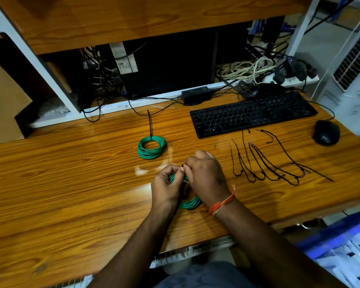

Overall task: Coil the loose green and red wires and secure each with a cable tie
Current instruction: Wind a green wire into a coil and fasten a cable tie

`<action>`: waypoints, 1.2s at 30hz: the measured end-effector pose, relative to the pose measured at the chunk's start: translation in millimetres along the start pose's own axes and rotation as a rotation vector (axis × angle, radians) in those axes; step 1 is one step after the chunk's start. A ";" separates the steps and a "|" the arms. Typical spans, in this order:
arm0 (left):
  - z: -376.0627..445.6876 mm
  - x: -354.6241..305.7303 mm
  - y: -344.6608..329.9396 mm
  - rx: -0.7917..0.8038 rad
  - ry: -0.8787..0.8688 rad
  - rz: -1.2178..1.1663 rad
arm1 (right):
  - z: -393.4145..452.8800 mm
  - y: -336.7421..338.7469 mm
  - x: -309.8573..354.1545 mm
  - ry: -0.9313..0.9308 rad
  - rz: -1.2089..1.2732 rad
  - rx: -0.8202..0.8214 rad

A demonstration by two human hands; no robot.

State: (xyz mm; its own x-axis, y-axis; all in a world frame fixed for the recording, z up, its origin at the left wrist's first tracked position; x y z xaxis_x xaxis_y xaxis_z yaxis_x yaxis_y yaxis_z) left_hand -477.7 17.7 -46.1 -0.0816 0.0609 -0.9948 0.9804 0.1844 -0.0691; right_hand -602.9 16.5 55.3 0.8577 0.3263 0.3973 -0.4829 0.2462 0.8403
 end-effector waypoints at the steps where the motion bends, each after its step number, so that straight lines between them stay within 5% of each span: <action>1: 0.1 0.8 0.4 -0.005 0.012 0.000 | -0.4 1.2 -0.1 -0.002 0.011 -0.010; 17: -7.6 -13.6 -1.7 0.049 -0.090 -0.040 | 7.4 -3.1 -2.8 0.040 0.115 0.073; 36: -9.0 -7.4 5.1 -0.050 -0.004 -0.046 | -11.7 10.3 -16.2 -0.088 0.319 -0.101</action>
State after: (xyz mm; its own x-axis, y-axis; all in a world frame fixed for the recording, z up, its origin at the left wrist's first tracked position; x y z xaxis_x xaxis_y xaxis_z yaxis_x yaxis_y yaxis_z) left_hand -473.8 27.1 -38.5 -0.1251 0.0474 -0.9910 0.9654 0.2360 -0.1106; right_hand -623.8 24.4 53.2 0.6707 0.3226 0.6679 -0.7403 0.2351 0.6298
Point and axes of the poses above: each hand's wrist, its own z-axis towards the middle knuckle, its own y-axis out of the back of the hand, x = y × z, the point moved 7 cm from there along z, towards the middle knuckle, and after that the axes turned 4 degrees about -z, right-handed, at the moved point
